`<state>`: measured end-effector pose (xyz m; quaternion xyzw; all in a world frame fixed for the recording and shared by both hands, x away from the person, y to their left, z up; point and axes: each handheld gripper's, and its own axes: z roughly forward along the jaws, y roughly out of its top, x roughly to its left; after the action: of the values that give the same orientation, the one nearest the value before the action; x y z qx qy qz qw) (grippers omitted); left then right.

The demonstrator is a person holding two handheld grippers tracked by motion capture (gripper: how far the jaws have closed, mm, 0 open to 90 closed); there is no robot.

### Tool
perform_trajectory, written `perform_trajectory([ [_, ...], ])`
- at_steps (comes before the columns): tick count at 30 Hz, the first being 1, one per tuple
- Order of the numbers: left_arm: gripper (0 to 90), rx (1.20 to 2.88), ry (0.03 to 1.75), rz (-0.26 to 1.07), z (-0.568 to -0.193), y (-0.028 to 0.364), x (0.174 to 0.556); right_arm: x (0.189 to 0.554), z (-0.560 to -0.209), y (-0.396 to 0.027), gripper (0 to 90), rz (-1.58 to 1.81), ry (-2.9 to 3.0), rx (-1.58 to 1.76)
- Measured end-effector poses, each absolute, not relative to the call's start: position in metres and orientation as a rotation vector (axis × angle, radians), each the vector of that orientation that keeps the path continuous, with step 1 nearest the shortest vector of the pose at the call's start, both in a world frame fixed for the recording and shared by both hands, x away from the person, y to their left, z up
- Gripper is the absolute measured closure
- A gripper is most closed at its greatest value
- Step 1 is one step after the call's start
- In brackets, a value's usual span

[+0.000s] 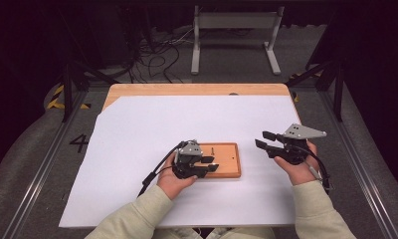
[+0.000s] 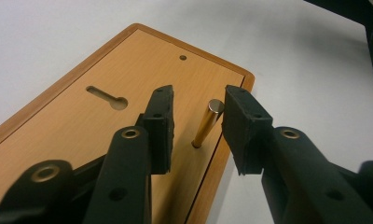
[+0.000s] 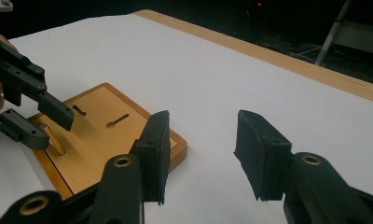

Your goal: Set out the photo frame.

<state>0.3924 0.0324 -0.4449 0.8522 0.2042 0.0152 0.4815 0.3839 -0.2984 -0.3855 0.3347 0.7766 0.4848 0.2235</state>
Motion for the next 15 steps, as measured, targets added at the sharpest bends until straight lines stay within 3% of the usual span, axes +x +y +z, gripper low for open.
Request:
perform_trajectory([
  [7, 81.9, 2.092, 0.453, 0.085, -0.4490, 0.0257, 0.3889, 0.3838, -0.3864, -0.2977, 55.3, 1.335, 2.147, 0.924],
  [15, 83.5, 2.115, 0.389, 0.176, -0.4487, 0.0236, 0.3840, 0.3835, -0.3864, -0.2982, 55.4, 1.333, 2.143, 0.927],
])
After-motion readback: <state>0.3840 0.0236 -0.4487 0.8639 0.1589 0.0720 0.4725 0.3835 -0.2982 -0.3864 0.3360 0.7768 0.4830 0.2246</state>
